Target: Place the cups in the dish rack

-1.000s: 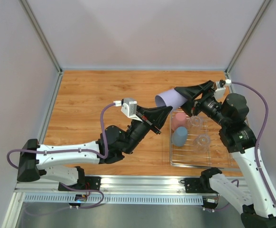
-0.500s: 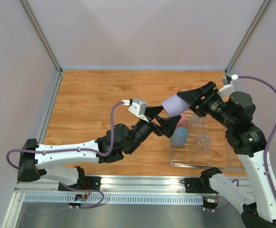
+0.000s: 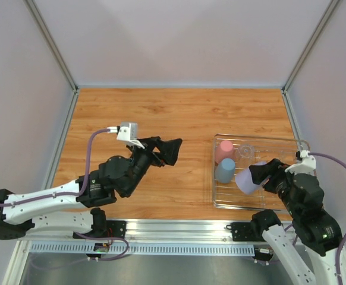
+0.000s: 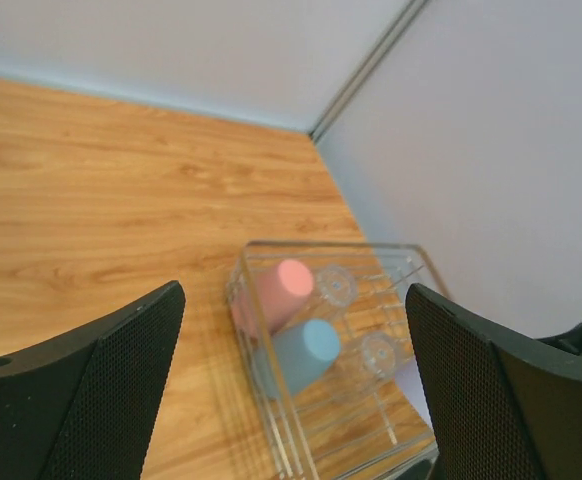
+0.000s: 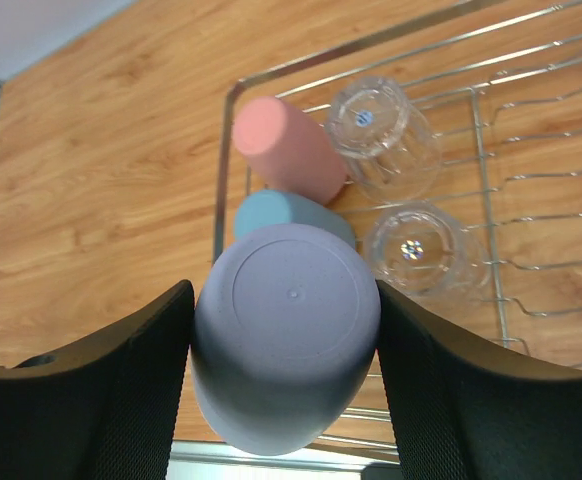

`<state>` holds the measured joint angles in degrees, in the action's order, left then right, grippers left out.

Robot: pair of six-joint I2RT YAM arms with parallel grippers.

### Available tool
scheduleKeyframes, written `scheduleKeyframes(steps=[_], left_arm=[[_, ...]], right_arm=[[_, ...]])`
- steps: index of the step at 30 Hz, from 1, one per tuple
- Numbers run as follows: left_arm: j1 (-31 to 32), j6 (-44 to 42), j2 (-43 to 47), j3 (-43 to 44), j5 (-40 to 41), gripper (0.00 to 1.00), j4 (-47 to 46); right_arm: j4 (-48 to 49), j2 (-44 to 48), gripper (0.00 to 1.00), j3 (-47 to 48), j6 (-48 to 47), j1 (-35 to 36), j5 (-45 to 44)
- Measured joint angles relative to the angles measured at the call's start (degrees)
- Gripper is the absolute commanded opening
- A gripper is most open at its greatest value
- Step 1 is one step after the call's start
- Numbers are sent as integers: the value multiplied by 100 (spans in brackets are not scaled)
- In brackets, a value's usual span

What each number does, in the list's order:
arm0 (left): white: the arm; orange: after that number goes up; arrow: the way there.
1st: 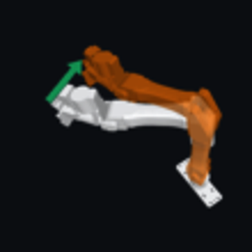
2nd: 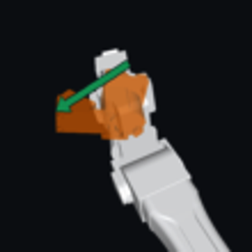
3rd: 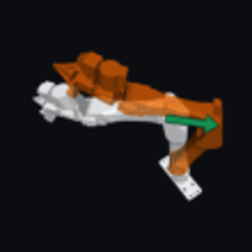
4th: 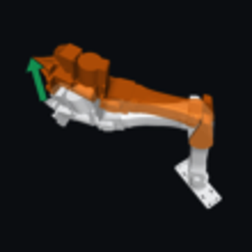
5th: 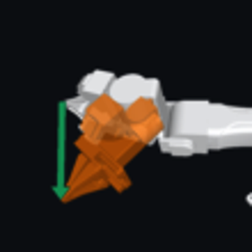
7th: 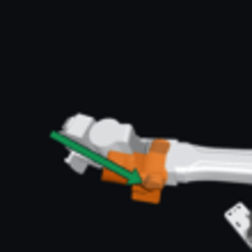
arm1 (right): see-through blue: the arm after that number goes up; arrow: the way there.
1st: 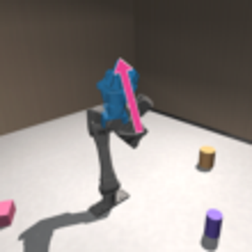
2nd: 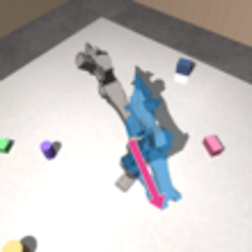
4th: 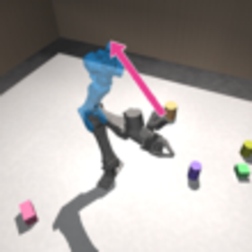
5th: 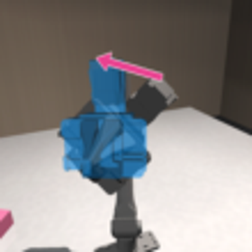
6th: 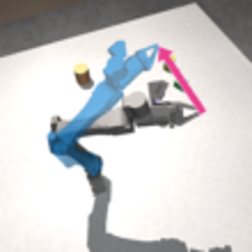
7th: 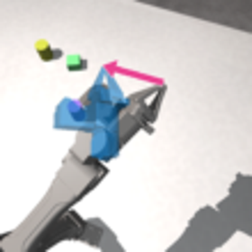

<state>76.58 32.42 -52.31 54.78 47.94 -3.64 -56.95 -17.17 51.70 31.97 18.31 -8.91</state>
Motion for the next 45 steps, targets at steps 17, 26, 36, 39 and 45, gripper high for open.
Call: scheduleKeyframes(steps=[17,26,36,39,45], left_arm=[[-39,1200,-870,188,-619,100,1886],[-46,1453,-503,-203,-428,100,1917],[-68,1523,-304,-326,-251,100,1971],[-83,1521,-214,-326,-203,100,2037],[-87,1545,-125,-354,-70,100,2127]], right_arm=[[-195,-278,1,-46,-535,0,-188],[26,-1176,0,129,-861,0,-107],[315,-1770,1,793,-1991,1891,-199],[240,-1652,0,848,-2468,2461,-116],[-72,-1370,1,907,-3797,2964,275]])
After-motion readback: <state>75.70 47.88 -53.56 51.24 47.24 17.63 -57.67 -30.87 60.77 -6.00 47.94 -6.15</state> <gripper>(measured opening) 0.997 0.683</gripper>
